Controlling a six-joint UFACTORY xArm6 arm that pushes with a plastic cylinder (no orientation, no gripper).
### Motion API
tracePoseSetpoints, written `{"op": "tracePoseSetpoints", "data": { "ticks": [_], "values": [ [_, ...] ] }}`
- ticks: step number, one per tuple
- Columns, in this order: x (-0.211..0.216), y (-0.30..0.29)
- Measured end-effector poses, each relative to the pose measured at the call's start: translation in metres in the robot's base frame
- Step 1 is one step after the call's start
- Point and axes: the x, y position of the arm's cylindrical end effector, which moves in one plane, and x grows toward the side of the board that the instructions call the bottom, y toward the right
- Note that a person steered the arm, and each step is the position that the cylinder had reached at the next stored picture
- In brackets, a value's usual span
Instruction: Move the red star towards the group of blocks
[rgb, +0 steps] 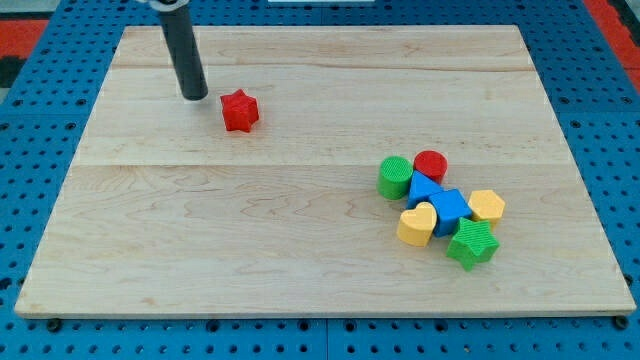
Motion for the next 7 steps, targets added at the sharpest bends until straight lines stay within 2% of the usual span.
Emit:
{"op": "tracePoseSetpoints", "data": {
  "ticks": [3,4,6,7],
  "values": [
    [0.047,0.194],
    [0.047,0.213],
    [0.083,0.264],
    [0.060,0.256]
  ]
}}
